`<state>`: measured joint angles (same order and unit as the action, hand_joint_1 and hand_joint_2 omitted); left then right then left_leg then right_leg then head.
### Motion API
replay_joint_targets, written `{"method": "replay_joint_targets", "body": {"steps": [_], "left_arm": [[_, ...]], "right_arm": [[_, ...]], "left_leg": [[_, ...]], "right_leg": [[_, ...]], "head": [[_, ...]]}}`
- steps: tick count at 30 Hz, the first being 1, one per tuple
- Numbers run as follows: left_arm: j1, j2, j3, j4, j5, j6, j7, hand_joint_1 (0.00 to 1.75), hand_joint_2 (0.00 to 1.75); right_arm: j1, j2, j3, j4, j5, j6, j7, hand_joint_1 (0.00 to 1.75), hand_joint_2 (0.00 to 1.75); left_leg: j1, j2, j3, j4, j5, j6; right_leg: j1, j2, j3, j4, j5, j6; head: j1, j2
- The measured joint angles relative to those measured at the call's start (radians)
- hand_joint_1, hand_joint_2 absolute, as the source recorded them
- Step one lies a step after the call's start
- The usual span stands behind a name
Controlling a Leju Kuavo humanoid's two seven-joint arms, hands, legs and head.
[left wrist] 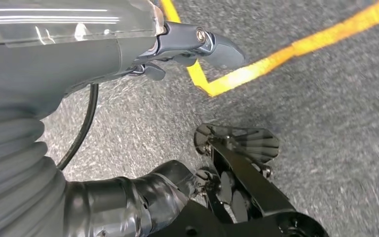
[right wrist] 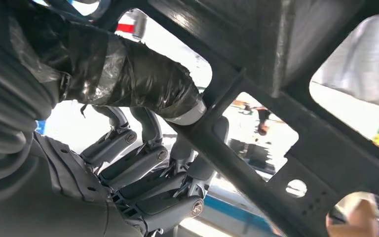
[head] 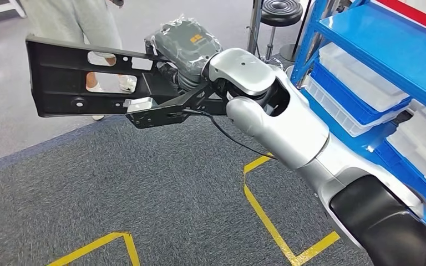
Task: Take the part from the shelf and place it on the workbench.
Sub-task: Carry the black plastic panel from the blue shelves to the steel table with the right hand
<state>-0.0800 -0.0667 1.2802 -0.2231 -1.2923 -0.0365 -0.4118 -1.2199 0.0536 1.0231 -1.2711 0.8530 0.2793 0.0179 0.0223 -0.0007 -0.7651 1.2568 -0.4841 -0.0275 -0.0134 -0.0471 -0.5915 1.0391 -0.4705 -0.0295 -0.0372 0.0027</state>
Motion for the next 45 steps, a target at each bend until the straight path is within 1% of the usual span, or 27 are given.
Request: {"method": "replay_joint_targets", "body": {"steps": [1, 3, 5, 7, 9, 12, 13, 14, 15, 16, 18, 20, 22, 24, 26, 27, 29, 30, 32, 34, 35, 38, 40, 42, 43, 44, 45], "left_arm": [[0.001, 0.000, 0.000, 0.000, 0.000, 0.000, -0.001, 0.00, 1.75], [0.000, 0.001, 0.000, 0.000, -0.001, 0.000, -0.002, 0.00, 1.75], [0.000, 0.001, 0.000, 0.000, -0.002, 0.000, -0.004, 0.00, 1.75], [0.002, 0.001, 0.000, 0.000, -0.003, 0.000, -0.006, 0.00, 1.75], [0.003, 0.000, 0.000, 0.000, -0.003, 0.001, -0.007, 0.00, 1.75], [0.002, 0.000, 0.000, 0.000, -0.003, 0.001, -0.008, 0.00, 1.75], [0.001, 0.000, 0.000, 0.000, -0.004, 0.001, -0.008, 0.00, 1.75], [0.001, 0.000, 0.000, 0.000, -0.004, 0.001, -0.008, 0.00, 1.75], [0.001, 0.000, 0.000, 0.000, -0.004, 0.001, -0.008, 0.00, 1.75], [0.001, 0.000, 0.000, 0.000, -0.004, 0.001, -0.008, 0.00, 1.75], [0.001, -0.001, 0.000, 0.000, -0.004, 0.001, -0.008, 0.00, 1.75], [0.000, -0.003, 0.000, 0.000, -0.004, 0.001, -0.008, 0.00, 1.75], [0.001, -0.003, 0.000, 0.000, -0.004, 0.002, -0.008, 0.00, 1.75], [0.004, -0.002, 0.000, 0.000, -0.004, 0.005, -0.007, 0.00, 1.75], [0.003, -0.002, 0.000, 0.000, -0.005, 0.006, -0.007, 0.00, 1.75], [0.001, -0.002, 0.000, 0.000, -0.005, 0.006, -0.007, 0.00, 1.75], [0.000, -0.001, 0.000, 0.000, -0.005, 0.006, -0.007, 0.00, 1.75], [0.000, -0.001, 0.000, 0.000, -0.005, 0.006, -0.007, 0.00, 1.75], [0.002, 0.000, 0.000, 0.000, -0.005, 0.006, -0.007, 0.00, 1.75], [0.001, 0.000, 0.000, 0.000, -0.005, 0.006, -0.007, 0.00, 1.75], [0.000, 0.000, 0.000, 0.000, -0.005, 0.006, -0.007, 0.00, 1.75], [0.001, 0.000, 0.000, 0.000, -0.005, 0.006, -0.007, 0.00, 1.75], [0.002, 0.000, 0.000, 0.000, -0.005, 0.006, -0.007, 0.00, 1.75], [0.001, 0.000, 0.000, 0.000, -0.005, 0.006, -0.007, 0.00, 1.75], [0.001, 0.000, 0.000, 0.000, -0.005, 0.006, -0.007, 0.00, 1.75], [0.000, 0.000, 0.000, 0.000, -0.005, 0.006, -0.006, 0.00, 1.75], [0.000, 0.000, 0.000, 0.000, -0.005, 0.007, -0.006, 0.00, 1.75]], "right_arm": [[0.000, 0.001, 0.000, 0.000, 0.000, 0.000, 0.000, 1.75, 1.75], [-0.001, 0.003, 0.000, 0.000, 0.000, 0.000, 0.000, 1.75, 1.75], [-0.002, 0.004, 0.000, 0.001, 0.000, 0.000, 0.000, 1.75, 1.75], [-0.002, 0.006, 0.000, 0.001, 0.000, 0.000, -0.001, 1.75, 1.75], [-0.003, 0.008, 0.000, 0.001, 0.000, -0.001, -0.002, 1.75, 1.75], [-0.002, 0.005, 0.000, 0.004, 0.001, -0.001, -0.002, 1.75, 1.75], [0.000, 0.004, 0.000, 0.005, 0.001, -0.001, -0.002, 1.75, 1.75], [0.003, 0.003, 0.000, 0.007, 0.001, -0.001, -0.002, 1.75, 1.75], [0.004, 0.002, 0.000, 0.008, 0.001, -0.001, -0.002, 1.75, 1.75], [0.004, 0.002, 0.000, 0.008, 0.001, -0.001, -0.002, 1.75, 1.75], [0.003, 0.002, 0.000, 0.009, 0.001, -0.001, -0.002, 1.75, 1.75], [0.002, 0.002, 0.000, 0.009, 0.001, -0.001, -0.003, 1.75, 1.75], [0.001, 0.002, 0.000, 0.009, 0.001, -0.001, -0.004, 1.75, 1.75], [0.000, 0.005, 0.000, 0.010, 0.001, -0.001, -0.004, 1.75, 1.75], [-0.003, 0.006, 0.000, 0.010, 0.001, -0.001, -0.004, 1.75, 1.75], [-0.003, 0.007, 0.000, 0.010, 0.001, -0.002, -0.004, 1.75, 1.75], [-0.001, 0.006, 0.000, 0.012, 0.001, -0.001, -0.004, 1.75, 1.75], [0.000, 0.007, 0.000, 0.013, 0.001, -0.001, -0.004, 1.75, 1.75], [0.001, 0.007, 0.000, 0.013, 0.001, -0.001, -0.004, 1.75, 1.75], [0.000, 0.007, 0.000, 0.013, 0.001, -0.002, -0.004, 1.75, 1.75], [0.000, 0.007, 0.000, 0.013, 0.001, -0.002, -0.004, 1.75, 1.75], [0.000, 0.007, 0.000, 0.014, 0.001, -0.003, -0.006, 1.75, 1.75], [0.000, 0.008, 0.000, 0.014, 0.001, -0.004, -0.007, 1.75, 1.75], [0.002, 0.006, 0.001, 0.015, 0.001, -0.004, -0.007, 1.75, 1.75], [0.005, 0.004, 0.001, 0.015, 0.001, -0.005, -0.007, 1.75, 1.75], [0.008, 0.002, 0.001, 0.016, 0.001, -0.005, -0.007, 1.75, 1.75], [0.011, 0.000, 0.002, 0.017, 0.001, -0.005, -0.007, 1.75, 1.75]], "left_leg": [[-0.001, 0.009, 0.039, -0.070, 0.033, 0.003], [-0.010, 0.039, 0.110, -0.195, 0.068, 0.015], [-0.019, 0.047, 0.130, -0.233, 0.067, 0.028], [-0.017, 0.027, 0.130, -0.239, 0.071, 0.039], [-0.011, 0.011, 0.136, -0.250, 0.077, 0.051], [-0.010, -0.017, 0.138, -0.254, 0.080, 0.061], [-0.011, -0.029, 0.138, -0.253, 0.080, 0.062], [-0.012, -0.042, 0.137, -0.250, 0.080, 0.063], [-0.012, -0.055, 0.137, -0.247, 0.079, 0.062], [-0.012, -0.068, 0.137, -0.243, 0.077, 0.061], [-0.011, -0.092, 0.132, -0.235, 0.074, 0.056], [-0.008, -0.113, 0.120, -0.230, 0.076, 0.046], [-0.004, -0.135, 0.113, -0.233, 0.082, 0.032], [-0.006, -0.107, 0.101, -0.213, 0.070, 0.019], [-0.008, -0.040, 0.056, -0.119, 0.020, 0.009], [-0.006, -0.018, 0.024, -0.055, -0.008, 0.004], [0.000, -0.005, -0.023, 0.036, -0.033, -0.003], [0.002, -0.003, -0.022, 0.033, -0.021, -0.005], [0.004, 0.016, 0.039, -0.078, 0.039, -0.006], [-0.004, 0.049, 0.106, -0.199, 0.076, 0.003], [-0.009, 0.056, 0.120, -0.227, 0.079, 0.010], [-0.012, 0.031, 0.119, -0.237, 0.078, 0.032], [-0.009, 0.013, 0.124, -0.245, 0.081, 0.046], [-0.009, -0.005, 0.126, -0.247, 0.082, 0.055], [-0.010, -0.016, 0.125, -0.246, 0.082, 0.058], [-0.011, -0.030, 0.126, -0.244, 0.081, 0.059], [-0.012, -0.044, 0.126, -0.242, 0.080, 0.059]], "right_leg": [[0.001, -0.011, 0.003, 0.000, -0.002, 0.002], [0.004, -0.030, 0.008, -0.002, -0.007, 0.007], [0.009, -0.046, 0.013, -0.004, -0.009, 0.016], [0.010, -0.057, 0.017, -0.006, -0.013, 0.027], [0.008, -0.027, 0.006, 0.025, -0.040, 0.034], [0.005, 0.037, -0.078, 0.205, -0.127, 0.036], [0.005, 0.043, -0.107, 0.258, -0.141, 0.036], [0.005, 0.046, -0.121, 0.280, -0.136, 0.036], [0.005, 0.048, -0.117, 0.261, -0.111, 0.034], [0.005, 0.055, -0.095, 0.205, -0.071, 0.031], [0.003, 0.099, -0.039, 0.074, -0.008, 0.023], [0.003, 0.132, -0.014, 0.014, 0.005, 0.019], [0.004, 0.115, -0.009, 0.003, 0.006, 0.015], [-0.001, 0.088, 0.001, -0.011, 0.011, 0.006], [-0.002, 0.061, 0.010, -0.019, 0.012, -0.002], [-0.001, 0.049, 0.012, -0.019, 0.011, -0.004], [0.000, 0.020, 0.013, -0.016, 0.005, -0.004], [0.000, 0.006, 0.014, -0.015, 0.003, -0.003], [0.000, -0.018, 0.020, -0.013, -0.005, 0.002], [0.005, -0.037, 0.025, -0.011, -0.012, 0.011], [0.008, -0.045, 0.027, -0.010, -0.015, 0.016], [0.009, -0.062, 0.030, -0.010, -0.023, 0.032], [0.004, -0.023, 0.015, 0.029, -0.053, 0.040], [0.001, 0.028, -0.041, 0.147, -0.111, 0.041], [0.001, 0.038, -0.075, 0.212, -0.135, 0.040], [0.002, 0.044, -0.104, 0.262, -0.144, 0.040], [0.001, 0.046, -0.117, 0.274, -0.133, 0.038]], "head": [[0.000, 0.000], [0.000, 0.000], [0.000, 0.000], [0.001, 0.000], [0.002, 0.000], [0.003, 0.000], [0.003, 0.000], [0.003, 0.000], [0.003, 0.000], [0.003, 0.000], [0.003, 0.000], [0.003, 0.000], [0.003, 0.000], [0.000, 0.000], [-0.004, 0.000], [-0.005, 0.000], [-0.005, 0.000], [-0.005, 0.000], [-0.006, 0.000], [-0.005, 0.000], [-0.005, 0.000], [-0.004, 0.000], [-0.004, 0.000], [-0.004, 0.000], [-0.004, 0.000], [-0.004, 0.000], [-0.004, 0.000]]}}
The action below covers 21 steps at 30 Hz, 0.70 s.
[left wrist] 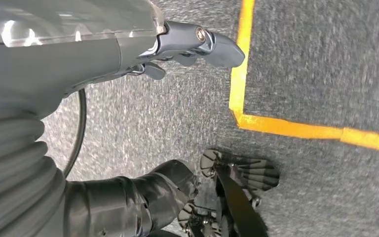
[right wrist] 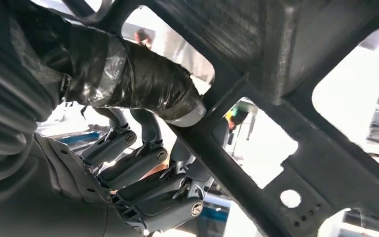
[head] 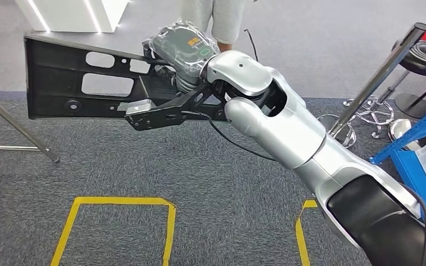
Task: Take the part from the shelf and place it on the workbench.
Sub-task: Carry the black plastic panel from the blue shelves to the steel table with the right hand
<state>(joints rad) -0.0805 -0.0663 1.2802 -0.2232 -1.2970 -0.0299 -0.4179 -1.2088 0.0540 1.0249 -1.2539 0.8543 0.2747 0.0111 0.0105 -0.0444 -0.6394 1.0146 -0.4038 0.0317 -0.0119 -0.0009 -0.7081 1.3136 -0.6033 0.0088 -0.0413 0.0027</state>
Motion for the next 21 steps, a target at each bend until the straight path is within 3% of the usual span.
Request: {"method": "replay_joint_targets", "body": {"steps": [2, 4, 6, 8, 10, 12, 14, 15, 16, 19, 21], "left_arm": [[0.000, 0.001, 0.000, 0.000, 0.000, 0.000, 0.001, 0.00, 1.75], [0.000, -0.001, 0.000, 0.000, 0.000, 0.000, 0.002, 0.00, 1.75], [0.000, -0.002, 0.000, 0.000, 0.000, 0.000, 0.003, 0.00, 1.75], [0.002, -0.001, 0.000, 0.000, 0.000, 0.000, 0.003, 0.00, 1.75], [0.004, -0.001, 0.000, 0.000, 0.000, -0.001, 0.003, 0.00, 1.75], [0.003, -0.002, 0.000, 0.000, 0.000, -0.002, 0.003, 0.00, 1.75], [0.000, -0.002, 0.000, 0.000, 0.002, -0.003, 0.003, 0.00, 1.75], [-0.001, -0.001, 0.000, 0.000, 0.004, -0.003, 0.003, 0.00, 1.75], [0.000, -0.001, 0.000, 0.000, 0.005, -0.003, 0.003, 0.00, 1.75], [0.000, 0.000, 0.000, 0.000, 0.005, -0.002, 0.006, 0.00, 1.75], [-0.002, 0.000, 0.000, 0.000, 0.004, -0.002, 0.008, 0.00, 1.75]], "right_arm": [[0.003, -0.002, 0.003, 0.001, 0.000, 0.000, 0.000, 1.75, 1.75], [0.002, -0.002, 0.007, 0.002, 0.000, 0.000, 0.000, 1.75, 1.75], [0.001, -0.002, 0.012, 0.003, 0.000, 0.000, -0.002, 1.75, 1.75], [0.001, -0.002, 0.014, 0.003, 0.000, 0.000, -0.003, 1.75, 1.75], [-0.002, 0.002, 0.015, 0.004, 0.000, -0.001, -0.003, 1.75, 1.75], [-0.005, 0.005, 0.015, 0.005, 0.000, -0.001, -0.003, 1.75, 1.75], [-0.004, 0.009, 0.015, 0.008, 0.001, 0.000, -0.003, 1.75, 1.75], [-0.002, 0.013, 0.016, 0.010, 0.002, 0.000, -0.003, 1.75, 1.75], [0.000, 0.021, 0.017, 0.014, 0.004, 0.000, -0.002, 1.75, 1.75], [0.000, 0.044, 0.025, 0.025, 0.007, -0.001, -0.001, 1.75, 1.75], [-0.001, 0.050, 0.031, 0.031, 0.008, -0.002, 0.000, 1.75, 1.75]], "left_leg": [[0.000, -0.029, 0.001, 0.007, -0.003, -0.001], [0.000, -0.053, -0.004, 0.014, -0.006, -0.007], [0.005, -0.073, -0.016, 0.017, -0.003, -0.019], [0.011, -0.088, -0.024, 0.015, 0.002, -0.033], [0.008, -0.055, -0.036, 0.038, -0.013, -0.043], [0.007, 0.007, -0.082, 0.134, -0.063, -0.052], [0.011, 0.034, -0.140, 0.252, -0.108, -0.059], [0.012, 0.038, -0.152, 0.276, -0.109, -0.060], [0.012, 0.040, -0.144, 0.261, -0.093, -0.061], [0.006, 0.075, -0.040, 0.073, -0.017, -0.052], [-0.004, 0.088, -0.007, 0.011, -0.007, -0.039]], "right_leg": [[0.000, 0.012, 0.027, -0.087, 0.073, -0.006], [-0.003, 0.059, 0.076, -0.209, 0.130, -0.013], [-0.002, 0.089, 0.093, -0.255, 0.137, -0.015], [0.001, 0.069, 0.098, -0.265, 0.140, -0.020], [-0.004, 0.044, 0.107, -0.277, 0.145, -0.030], [-0.003, 0.018, 0.113, -0.282, 0.146, -0.038], [0.002, -0.012, 0.114, -0.281, 0.143, -0.041], [0.004, -0.026, 0.115, -0.281, 0.141, -0.041], [0.005, -0.039, 0.115, -0.280, 0.139, -0.041], [0.008, -0.071, 0.120, -0.278, 0.131, -0.035], [0.012, -0.089, 0.124, -0.278, 0.126, -0.026]], "head": [[0.000, 0.000], [0.000, 0.000], [0.000, 0.000], [0.000, 0.000], [-0.002, 0.000], [-0.005, 0.000], [-0.006, 0.000], [-0.006, 0.000], [-0.006, 0.000], [-0.006, 0.000], [-0.006, 0.000]]}}
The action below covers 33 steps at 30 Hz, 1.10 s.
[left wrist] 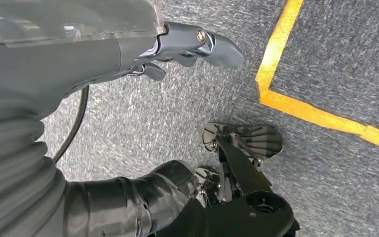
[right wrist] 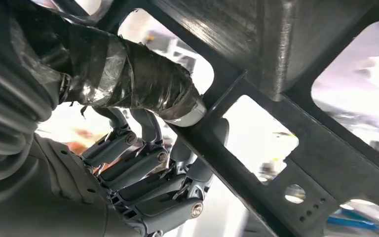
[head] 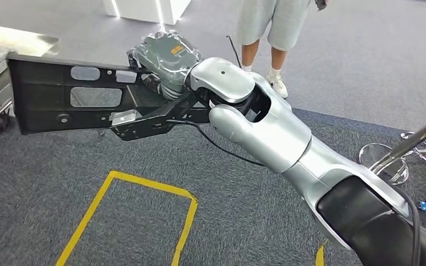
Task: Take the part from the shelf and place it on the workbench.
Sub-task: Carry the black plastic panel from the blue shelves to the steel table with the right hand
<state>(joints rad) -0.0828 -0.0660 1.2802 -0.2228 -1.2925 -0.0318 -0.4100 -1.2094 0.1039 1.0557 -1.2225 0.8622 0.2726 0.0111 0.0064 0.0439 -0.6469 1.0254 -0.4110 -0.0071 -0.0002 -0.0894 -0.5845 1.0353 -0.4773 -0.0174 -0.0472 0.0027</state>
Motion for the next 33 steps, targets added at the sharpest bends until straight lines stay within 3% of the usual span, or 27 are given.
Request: {"method": "replay_joint_targets", "body": {"steps": [2, 4, 6, 8, 9, 10, 12, 14, 16, 18, 20, 22, 24, 25, 26, 27, 29, 30, 31, 33], "left_arm": [[0.002, 0.001, 0.000, 0.000, -0.001, 0.001, 0.000, 0.00, 1.75], [0.006, 0.002, 0.000, 0.000, -0.001, 0.002, 0.001, 0.00, 1.75], [0.006, 0.002, 0.000, 0.000, -0.002, 0.002, 0.002, 0.00, 1.75], [0.004, 0.003, 0.000, 0.000, -0.001, 0.002, 0.003, 0.00, 1.75], [0.003, 0.004, 0.000, 0.000, 0.000, 0.002, 0.003, 0.00, 1.75], [0.003, 0.004, 0.000, 0.000, 0.001, 0.002, 0.004, 0.00, 1.75], [0.004, 0.005, 0.000, 0.000, 0.002, 0.002, 0.005, 0.00, 1.75], [0.003, 0.005, 0.000, 0.000, 0.003, 0.002, 0.006, 0.00, 1.75], [0.003, 0.005, 0.000, 0.000, 0.003, 0.002, 0.005, 0.00, 1.75], [0.007, 0.006, 0.000, 0.000, 0.002, 0.002, 0.005, 0.00, 1.75], [0.009, 0.008, 0.000, 0.000, 0.002, 0.002, 0.005, 0.00, 1.75], [0.008, 0.008, 0.000, 0.000, 0.002, 0.002, 0.004, 0.00, 1.75], [0.005, 0.008, 0.000, 0.000, 0.001, 0.002, 0.004, 0.00, 1.75], [0.006, 0.008, 0.000, 0.000, 0.001, 0.002, 0.003, 0.00, 1.75], [0.007, 0.008, 0.000, 0.000, 0.000, 0.002, 0.003, 0.00, 1.75], [0.008, 0.008, 0.000, 0.000, -0.002, 0.003, 0.003, 0.00, 1.75], [0.008, 0.008, 0.000, 0.000, -0.003, 0.004, 0.003, 0.00, 1.75], [0.007, 0.008, 0.000, 0.000, -0.003, 0.005, 0.003, 0.00, 1.75], [0.007, 0.008, 0.000, 0.000, -0.003, 0.005, 0.003, 0.00, 1.75], [0.006, 0.008, 0.000, 0.000, -0.003, 0.005, 0.002, 0.00, 1.75]], "right_arm": [[0.000, 0.001, 0.006, 0.006, 0.001, -0.001, 0.000, 1.75, 1.75], [0.001, 0.002, 0.008, 0.010, 0.002, -0.002, 0.000, 1.75, 1.75], [0.003, 0.000, 0.009, 0.013, 0.002, -0.004, 0.000, 1.75, 1.75], [0.008, -0.003, 0.011, 0.017, 0.002, -0.006, 0.000, 1.75, 1.75], [0.012, -0.005, 0.013, 0.020, 0.002, -0.006, -0.001, 1.75, 1.75], [0.016, -0.006, 0.016, 0.022, 0.002, -0.006, -0.001, 1.75, 1.75], [0.019, -0.006, 0.020, 0.025, 0.003, -0.006, -0.003, 1.75, 1.75], [0.019, -0.006, 0.021, 0.024, 0.004, -0.007, -0.003, 1.75, 1.75], [0.021, -0.006, 0.023, 0.023, 0.006, -0.008, -0.003, 1.75, 1.75], [0.023, -0.004, 0.024, 0.022, 0.007, -0.009, -0.003, 1.75, 1.75], [0.024, -0.001, 0.025, 0.020, 0.008, -0.010, -0.003, 1.75, 1.75], [0.025, 0.000, 0.025, 0.019, 0.008, -0.011, -0.003, 1.75, 1.75], [0.028, 0.000, 0.028, 0.019, 0.008, -0.012, -0.003, 1.75, 1.75], [0.030, -0.001, 0.030, 0.019, 0.008, -0.012, -0.003, 1.75, 1.75], [0.032, -0.001, 0.031, 0.019, 0.008, -0.012, -0.003, 1.75, 1.75], [0.033, -0.001, 0.032, 0.019, 0.008, -0.012, -0.003, 1.75, 1.75], [0.031, -0.002, 0.032, 0.019, 0.008, -0.013, -0.003, 1.75, 1.75], [0.030, -0.002, 0.032, 0.019, 0.008, -0.013, -0.003, 1.75, 1.75], [0.029, -0.003, 0.032, 0.019, 0.009, -0.014, -0.003, 1.75, 1.75], [0.028, -0.004, 0.032, 0.019, 0.009, -0.014, -0.003, 1.75, 1.75]], "left_leg": [[-0.004, -0.020, 0.001, -0.004, 0.002, 0.012], [0.000, -0.038, 0.008, -0.014, 0.007, 0.024], [0.003, -0.053, 0.014, -0.020, 0.010, 0.034], [0.003, -0.072, 0.013, -0.019, 0.009, 0.039], [0.002, -0.084, 0.013, -0.018, 0.009, 0.039], [0.001, -0.097, 0.012, -0.015, 0.008, 0.039], [0.001, -0.122, 0.012, -0.008, 0.005, 0.037], [0.001, -0.144, 0.007, 0.000, 0.002, 0.031], [0.005, -0.164, -0.001, 0.002, 0.004, 0.019], [0.009, -0.177, -0.006, -0.001, 0.008, 0.005], [0.006, -0.133, -0.023, 0.032, -0.013, -0.005], [0.006, -0.072, -0.074, 0.140, -0.069, -0.014], [0.012, -0.053, -0.133, 0.259, -0.115, -0.023], [0.014, -0.050, -0.142, 0.276, -0.113, -0.026], [0.016, -0.047, -0.130, 0.255, -0.094, -0.028], [0.017, -0.039, -0.097, 0.195, -0.062, -0.029], [0.013, -0.003, -0.024, 0.058, -0.012, -0.024], [0.009, 0.012, -0.001, 0.016, -0.001, -0.020], [0.005, 0.022, 0.008, -0.001, -0.002, -0.016], [0.003, 0.019, 0.010, -0.003, -0.001, -0.011]], "right_leg": [[0.001, -0.016, 0.005, -0.003, -0.003, 0.010], [-0.002, 0.001, 0.004, 0.014, -0.020, 0.019], [-0.007, 0.051, -0.035, 0.101, -0.070, 0.022], [-0.007, 0.080, -0.102, 0.232, -0.123, 0.021], [-0.007, 0.085, -0.125, 0.271, -0.129, 0.021], [-0.007, 0.088, -0.132, 0.274, -0.115, 0.020], [-0.007, 0.103, -0.092, 0.174, -0.044, 0.015], [-0.010, 0.143, -0.041, 0.057, 0.004, 0.010], [-0.008, 0.161, -0.025, 0.018, 0.007, 0.008], [-0.008, 0.139, -0.018, 0.006, 0.012, 0.000], [-0.011, 0.114, -0.005, -0.011, 0.019, -0.010], [-0.009, 0.088, 0.003, -0.018, 0.020, -0.017], [-0.006, 0.060, 0.005, -0.018, 0.016, -0.020], [-0.005, 0.047, 0.006, -0.017, 0.014, -0.020], [-0.005, 0.034, 0.007, -0.016, 0.012, -0.018], [-0.005, 0.022, 0.009, -0.014, 0.008, -0.016], [-0.002, 0.002, 0.012, -0.009, -0.001, -0.008], [0.000, -0.005, 0.012, -0.007, -0.005, -0.003], [0.003, -0.009, 0.012, -0.006, -0.007, 0.000], [0.005, -0.011, 0.012, -0.005, -0.008, 0.001]], "head": [[0.000, 0.000], [0.000, 0.000], [0.000, 0.000], [0.001, 0.000], [0.001, 0.000], [0.001, 0.000], [0.001, 0.000], [0.001, 0.000], [0.001, 0.000], [0.001, 0.000], [-0.001, 0.000], [-0.003, 0.000], [-0.003, 0.000], [-0.003, 0.000], [-0.003, 0.000], [-0.003, 0.000], [-0.003, 0.000], [-0.003, 0.000], [-0.003, 0.000], [-0.003, 0.000]]}}
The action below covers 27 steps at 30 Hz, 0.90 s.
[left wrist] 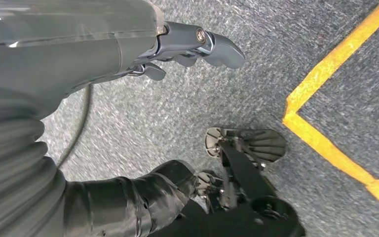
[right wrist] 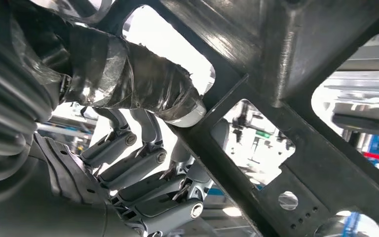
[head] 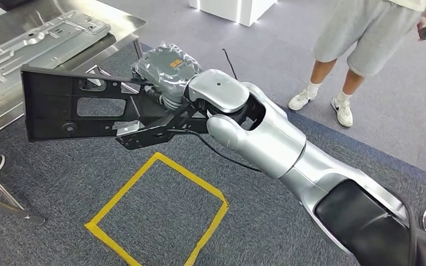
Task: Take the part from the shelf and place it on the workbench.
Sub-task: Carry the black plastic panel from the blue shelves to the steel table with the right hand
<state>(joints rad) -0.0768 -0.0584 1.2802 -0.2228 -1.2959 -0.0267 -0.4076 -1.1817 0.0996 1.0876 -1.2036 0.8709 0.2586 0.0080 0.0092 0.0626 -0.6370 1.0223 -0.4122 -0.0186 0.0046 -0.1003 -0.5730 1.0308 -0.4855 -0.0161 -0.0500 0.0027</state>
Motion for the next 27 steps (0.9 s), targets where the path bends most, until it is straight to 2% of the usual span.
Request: {"method": "replay_joint_targets", "body": {"steps": [1, 3, 5, 6, 7, 8, 9, 10, 11, 12, 13, 15, 16, 17, 18, 19, 20, 21, 22, 23, 24, 25, 27], "left_arm": [[0.000, 0.000, 0.000, 0.000, 0.000, 0.000, 0.000, 0.00, 1.75], [0.002, 0.001, 0.000, 0.000, -0.001, 0.003, -0.002, 0.00, 1.75], [0.001, 0.001, 0.000, 0.000, -0.001, 0.005, -0.003, 0.00, 1.75], [-0.001, 0.002, 0.000, 0.000, -0.001, 0.005, -0.003, 0.00, 1.75], [-0.001, 0.002, 0.000, 0.000, -0.001, 0.005, -0.003, 0.00, 1.75], [-0.001, 0.002, 0.000, 0.000, -0.001, 0.005, -0.003, 0.00, 1.75], [-0.001, 0.002, 0.000, 0.000, -0.001, 0.004, -0.003, 0.00, 1.75], [0.000, 0.002, 0.000, 0.000, 0.000, 0.003, -0.003, 0.00, 1.75], [0.000, 0.001, 0.000, 0.000, 0.000, 0.002, -0.003, 0.00, 1.75], [0.000, 0.001, 0.000, 0.000, 0.000, 0.000, -0.003, 0.00, 1.75], [0.000, 0.000, 0.000, 0.000, 0.000, -0.001, -0.003, 0.00, 1.75], [0.001, 0.000, 0.000, 0.000, 0.001, -0.002, -0.003, 0.00, 1.75], [0.003, 0.000, 0.000, 0.000, 0.001, -0.002, -0.003, 0.00, 1.75], [0.004, 0.001, 0.000, 0.000, 0.002, -0.003, -0.003, 0.00, 1.75], [0.004, 0.001, 0.000, 0.000, 0.002, -0.003, -0.003, 0.00, 1.75], [0.003, 0.001, 0.000, 0.000, 0.003, -0.003, -0.002, 0.00, 1.75], [0.002, 0.001, 0.000, 0.000, 0.004, -0.003, -0.002, 0.00, 1.75], [0.001, 0.001, 0.000, 0.000, 0.005, -0.003, -0.002, 0.00, 1.75], [0.000, 0.001, 0.000, 0.000, 0.005, -0.003, -0.002, 0.00, 1.75], [0.000, 0.001, 0.000, 0.000, 0.005, -0.003, -0.002, 0.00, 1.75], [0.001, 0.001, 0.000, 0.000, 0.005, -0.003, -0.002, 0.00, 1.75], [0.002, 0.001, 0.000, 0.000, 0.005, -0.003, -0.001, 0.00, 1.75], [0.003, 0.001, 0.000, 0.000, 0.005, -0.003, 0.000, 0.00, 1.75]], "right_arm": [[0.000, -0.001, 0.000, 0.000, 0.000, 0.000, 0.000, 1.75, 1.75], [-0.003, -0.007, 0.000, -0.002, 0.000, -0.001, 0.000, 1.75, 1.75], [-0.003, -0.016, -0.001, -0.003, -0.001, 0.000, 0.000, 1.75, 1.75], [0.001, -0.020, 0.000, -0.003, -0.001, 0.000, 0.000, 1.75, 1.75], [0.006, -0.024, 0.000, -0.002, -0.001, 0.000, 0.000, 1.75, 1.75], [0.010, -0.027, 0.000, -0.002, -0.001, 0.001, 0.000, 1.75, 1.75], [0.012, -0.029, 0.000, -0.002, -0.002, 0.001, 0.000, 1.75, 1.75], [0.012, -0.031, 0.000, -0.002, -0.002, 0.001, 0.000, 1.75, 1.75], [0.011, -0.032, 0.000, -0.002, -0.004, 0.001, 0.000, 1.75, 1.75], [0.011, -0.033, -0.001, -0.002, -0.006, 0.001, -0.001, 1.75, 1.75], [0.010, -0.035, -0.001, -0.003, -0.008, 0.001, -0.002, 1.75, 1.75], [0.010, -0.037, -0.001, -0.003, -0.011, 0.001, -0.003, 1.75, 1.75], [0.009, -0.037, -0.001, -0.004, -0.012, 0.001, -0.003, 1.75, 1.75], [0.008, -0.036, -0.001, -0.004, -0.013, 0.001, -0.004, 1.75, 1.75], [0.006, -0.036, -0.001, -0.004, -0.014, 0.001, -0.004, 1.75, 1.75], [0.004, -0.036, -0.001, -0.004, -0.015, 0.001, -0.004, 1.75, 1.75], [0.003, -0.036, -0.001, -0.004, -0.016, 0.002, -0.004, 1.75, 1.75], [0.003, -0.037, -0.001, -0.004, -0.018, 0.004, -0.004, 1.75, 1.75], [0.004, -0.037, 0.000, -0.003, -0.019, 0.005, -0.004, 1.75, 1.75], [0.005, -0.037, 0.000, -0.002, -0.021, 0.006, -0.004, 1.75, 1.75], [0.005, -0.037, 0.000, -0.002, -0.023, 0.006, -0.005, 1.75, 1.75], [0.005, -0.037, 0.000, -0.002, -0.025, 0.006, -0.005, 1.75, 1.75], [0.003, -0.037, 0.000, -0.001, -0.029, 0.006, -0.006, 1.75, 1.75]], "left_leg": [[-0.001, -0.007, -0.002, 0.001, 0.000, 0.005], [-0.001, -0.039, 0.003, -0.005, 0.001, 0.027], [0.000, -0.075, 0.011, -0.011, 0.001, 0.047], [0.000, -0.088, 0.011, -0.010, 0.001, 0.049], [-0.001, -0.103, 0.011, -0.008, 0.000, 0.050], [-0.001, -0.118, 0.011, -0.006, -0.001, 0.050], [-0.001, -0.132, 0.011, -0.003, -0.003, 0.049], [-0.001, -0.146, 0.011, 0.000, -0.005, 0.048], [-0.001, -0.157, 0.010, 0.003, -0.006, 0.046], [-0.001, -0.168, 0.006, 0.005, -0.007, 0.042], [0.001, -0.179, 0.002, 0.006, -0.006, 0.036], [0.006, -0.201, -0.006, 0.003, -0.002, 0.023], [0.007, -0.197, -0.008, 0.005, -0.003, 0.017], [0.005, -0.177, -0.014, 0.017, -0.011, 0.013], [0.003, -0.148, -0.029, 0.049, -0.030, 0.009], [0.003, -0.113, -0.054, 0.101, -0.058, 0.006], [0.003, -0.088, -0.087, 0.167, -0.089, 0.002], [0.005, -0.077, -0.120, 0.231, -0.114, -0.003], [0.008, -0.072, -0.141, 0.271, -0.124, -0.006], [0.010, -0.069, -0.144, 0.275, -0.115, -0.009], [0.013, -0.063, -0.123, 0.237, -0.089, -0.012], [0.014, -0.050, -0.086, 0.167, -0.053, -0.013], [0.010, -0.015, -0.017, 0.040, -0.010, -0.006]], "right_leg": [[0.000, -0.005, 0.001, -0.001, -0.001, 0.002], [-0.006, 0.032, -0.021, 0.058, -0.039, 0.015], [-0.011, 0.085, -0.087, 0.197, -0.105, 0.026], [-0.011, 0.094, -0.121, 0.256, -0.121, 0.026], [-0.011, 0.098, -0.143, 0.286, -0.119, 0.025], [-0.011, 0.101, -0.147, 0.276, -0.096, 0.023], [-0.011, 0.107, -0.131, 0.227, -0.058, 0.020], [-0.011, 0.125, -0.105, 0.158, -0.017, 0.016], [-0.013, 0.149, -0.080, 0.095, 0.011, 0.012], [-0.014, 0.168, -0.059, 0.049, 0.027, 0.010], [-0.014, 0.181, -0.049, 0.026, 0.030, 0.008], [-0.012, 0.168, -0.042, 0.016, 0.029, 0.004], [-0.013, 0.156, -0.039, 0.010, 0.032, -0.001], [-0.015, 0.144, -0.034, 0.002, 0.034, -0.006], [-0.017, 0.131, -0.030, -0.005, 0.037, -0.010], [-0.017, 0.117, -0.026, -0.008, 0.038, -0.014], [-0.016, 0.103, -0.025, -0.009, 0.037, -0.016], [-0.014, 0.088, -0.025, -0.008, 0.035, -0.017], [-0.014, 0.073, -0.025, -0.008, 0.033, -0.017], [-0.014, 0.059, -0.025, -0.007, 0.031, -0.016], [-0.014, 0.046, -0.023, -0.007, 0.029, -0.014], [-0.014, 0.034, -0.022, -0.005, 0.026, -0.011], [-0.011, 0.016, -0.019, -0.001, 0.019, -0.001]], "head": [[0.000, 0.000], [0.002, 0.000], [0.002, 0.000], [0.002, 0.000], [0.002, 0.000], [0.002, 0.000], [0.002, 0.000], [0.002, 0.000], [0.002, 0.000], [0.002, 0.000], [0.002, 0.000], [0.002, 0.000], [0.002, 0.000], [0.000, 0.000], [-0.001, 0.000], [-0.002, 0.000], [-0.004, 0.000], [-0.004, 0.000], [-0.004, 0.000], [-0.004, 0.000], [-0.004, 0.000], [-0.004, 0.000], [-0.003, 0.000]]}}
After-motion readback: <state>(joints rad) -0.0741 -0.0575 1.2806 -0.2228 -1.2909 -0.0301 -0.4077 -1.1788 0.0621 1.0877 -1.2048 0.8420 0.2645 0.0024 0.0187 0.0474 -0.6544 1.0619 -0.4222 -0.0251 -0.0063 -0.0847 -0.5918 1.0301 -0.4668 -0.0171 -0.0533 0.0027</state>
